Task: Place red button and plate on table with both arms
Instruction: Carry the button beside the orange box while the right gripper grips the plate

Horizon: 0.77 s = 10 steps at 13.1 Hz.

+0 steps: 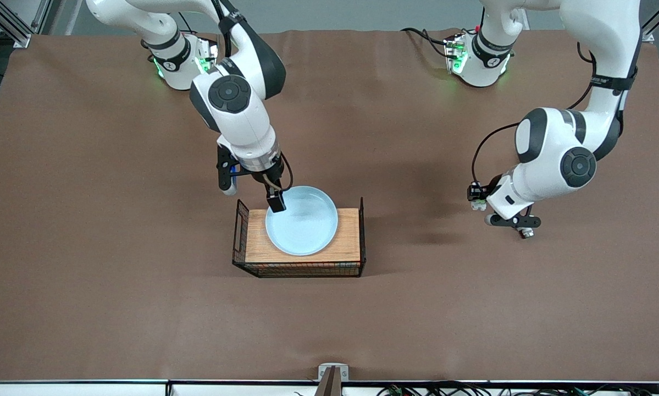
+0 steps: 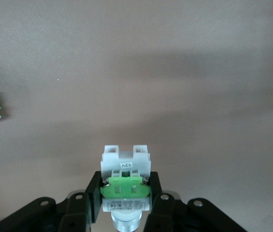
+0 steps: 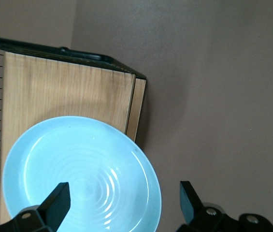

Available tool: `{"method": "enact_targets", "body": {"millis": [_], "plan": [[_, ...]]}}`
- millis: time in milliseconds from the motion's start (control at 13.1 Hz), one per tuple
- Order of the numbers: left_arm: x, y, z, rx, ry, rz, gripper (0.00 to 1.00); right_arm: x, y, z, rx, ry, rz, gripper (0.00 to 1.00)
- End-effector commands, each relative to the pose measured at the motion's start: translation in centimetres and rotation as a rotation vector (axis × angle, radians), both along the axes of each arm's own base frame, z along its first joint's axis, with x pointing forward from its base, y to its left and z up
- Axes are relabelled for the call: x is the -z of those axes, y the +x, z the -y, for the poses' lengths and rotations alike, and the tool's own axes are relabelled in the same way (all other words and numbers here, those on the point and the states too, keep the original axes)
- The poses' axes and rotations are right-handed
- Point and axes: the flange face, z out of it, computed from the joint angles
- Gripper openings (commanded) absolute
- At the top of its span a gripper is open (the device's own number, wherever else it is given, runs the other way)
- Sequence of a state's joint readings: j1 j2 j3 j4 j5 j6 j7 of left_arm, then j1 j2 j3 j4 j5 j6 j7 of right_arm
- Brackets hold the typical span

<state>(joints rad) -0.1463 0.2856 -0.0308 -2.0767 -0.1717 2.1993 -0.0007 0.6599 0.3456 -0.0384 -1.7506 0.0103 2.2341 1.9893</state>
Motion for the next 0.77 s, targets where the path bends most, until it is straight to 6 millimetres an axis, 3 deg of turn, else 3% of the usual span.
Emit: {"method": "enact_targets", "body": {"millis": [0, 307, 536, 690], "plan": [[2.8, 0.4, -2.3, 0.036, 0.004, 0.020, 0.00, 2.0, 0.5, -0.1, -0.040, -0.037, 0.026, 1.00], [7.4, 1.0, -2.7, 0.047, 0.009, 0.052, 0.00, 4.3, 0.7, -0.4, -0.068, -0.075, 0.036, 0.96], [9.2, 1.2, -2.7, 0.047, 0.010, 0.033, 0.00, 4.7, 0.6, -0.5, -0.072, -0.078, 0.030, 0.94], [9.4, 1.7, -2.6, 0.043, 0.010, 0.037, 0.00, 4.6, 0.6, -0.6, -0.072, -0.077, 0.032, 0.85]]}}
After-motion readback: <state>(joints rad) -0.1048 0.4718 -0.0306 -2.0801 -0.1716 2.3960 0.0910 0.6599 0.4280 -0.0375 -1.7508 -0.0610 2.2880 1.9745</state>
